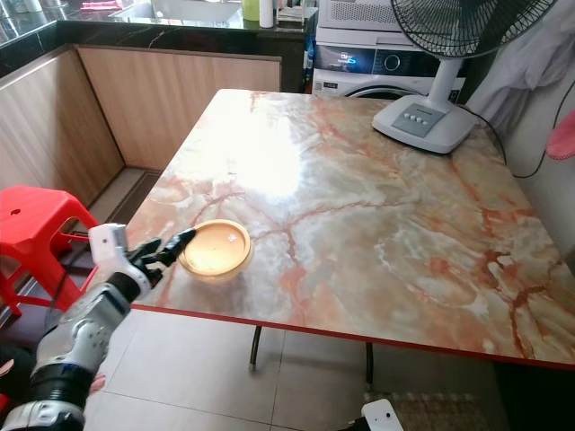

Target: Restocking fridge

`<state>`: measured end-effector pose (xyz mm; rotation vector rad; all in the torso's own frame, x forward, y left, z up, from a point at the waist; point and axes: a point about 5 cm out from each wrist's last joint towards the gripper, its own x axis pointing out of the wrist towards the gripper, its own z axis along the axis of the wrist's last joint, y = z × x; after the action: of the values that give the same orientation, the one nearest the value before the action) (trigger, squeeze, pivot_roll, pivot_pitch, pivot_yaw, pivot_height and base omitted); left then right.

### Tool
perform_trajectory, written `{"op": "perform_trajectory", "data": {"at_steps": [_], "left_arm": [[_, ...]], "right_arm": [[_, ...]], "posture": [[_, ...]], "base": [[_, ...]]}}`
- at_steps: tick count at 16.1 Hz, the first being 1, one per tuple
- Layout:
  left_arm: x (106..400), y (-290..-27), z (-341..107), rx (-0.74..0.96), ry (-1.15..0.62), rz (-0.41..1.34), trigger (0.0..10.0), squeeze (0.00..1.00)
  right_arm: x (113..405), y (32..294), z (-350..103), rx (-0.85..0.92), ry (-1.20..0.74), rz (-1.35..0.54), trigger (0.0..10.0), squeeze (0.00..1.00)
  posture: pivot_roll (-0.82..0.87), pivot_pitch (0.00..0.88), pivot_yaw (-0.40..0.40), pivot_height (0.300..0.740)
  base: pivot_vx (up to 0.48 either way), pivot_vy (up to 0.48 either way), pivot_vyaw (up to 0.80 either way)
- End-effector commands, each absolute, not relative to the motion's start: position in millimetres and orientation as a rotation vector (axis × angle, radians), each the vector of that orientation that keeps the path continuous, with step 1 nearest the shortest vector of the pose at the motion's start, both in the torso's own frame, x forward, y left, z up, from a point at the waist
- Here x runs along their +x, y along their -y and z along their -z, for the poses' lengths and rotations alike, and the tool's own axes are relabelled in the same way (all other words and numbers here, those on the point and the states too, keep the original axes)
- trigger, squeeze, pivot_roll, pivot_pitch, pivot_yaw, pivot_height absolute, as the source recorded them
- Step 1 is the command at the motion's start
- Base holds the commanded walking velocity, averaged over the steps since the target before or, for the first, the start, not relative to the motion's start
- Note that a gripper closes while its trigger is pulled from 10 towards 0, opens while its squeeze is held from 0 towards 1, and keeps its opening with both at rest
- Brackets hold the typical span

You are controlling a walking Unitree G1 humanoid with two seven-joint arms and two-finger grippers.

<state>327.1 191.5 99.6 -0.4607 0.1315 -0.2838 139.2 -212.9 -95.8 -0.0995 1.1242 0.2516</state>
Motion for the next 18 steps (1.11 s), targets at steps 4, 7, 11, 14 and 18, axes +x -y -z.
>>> {"op": "perform_trajectory", "data": {"at_steps": [4, 7, 11, 14, 18], "left_arm": [[334.6, -183.9, -97.3, -0.496, -0.146, 0.321, 10.0, 0.0], [338.3, -177.9, -97.1, -0.538, -0.145, 0.365, 10.0, 0.0], [337.8, -169.4, -90.0, -0.553, -0.171, 0.394, 10.0, 0.0], [336.8, -166.1, -86.3, -0.566, -0.179, 0.408, 10.0, 0.0], [336.4, -165.3, -83.0, -0.576, -0.182, 0.401, 10.0, 0.0]], "right_arm": [[140.0, 216.0, 94.9, -0.118, -1.121, -0.252, 10.0, 0.0], [140.0, 217.0, 94.7, -0.125, -1.121, -0.253, 10.0, 0.0], [140.1, 217.6, 94.6, -0.131, -1.122, -0.255, 10.0, 0.0], [140.2, 217.7, 94.5, -0.133, -1.122, -0.257, 10.0, 0.0], [140.1, 217.6, 94.6, -0.135, -1.123, -0.259, 10.0, 0.0]], "posture": [[0.02, 0.0, -0.043, 0.74], [0.02, 0.0, -0.046, 0.74], [0.02, 0.0, -0.048, 0.74], [0.02, 0.0, -0.048, 0.74], [0.02, 0.0, -0.049, 0.74]], "base": [[0.0, 0.0, 0.0], [0.0, 0.0, 0.0], [0.0, 0.0, 0.0], [0.0, 0.0, 0.0], [0.0, 0.0, 0.0]]}}
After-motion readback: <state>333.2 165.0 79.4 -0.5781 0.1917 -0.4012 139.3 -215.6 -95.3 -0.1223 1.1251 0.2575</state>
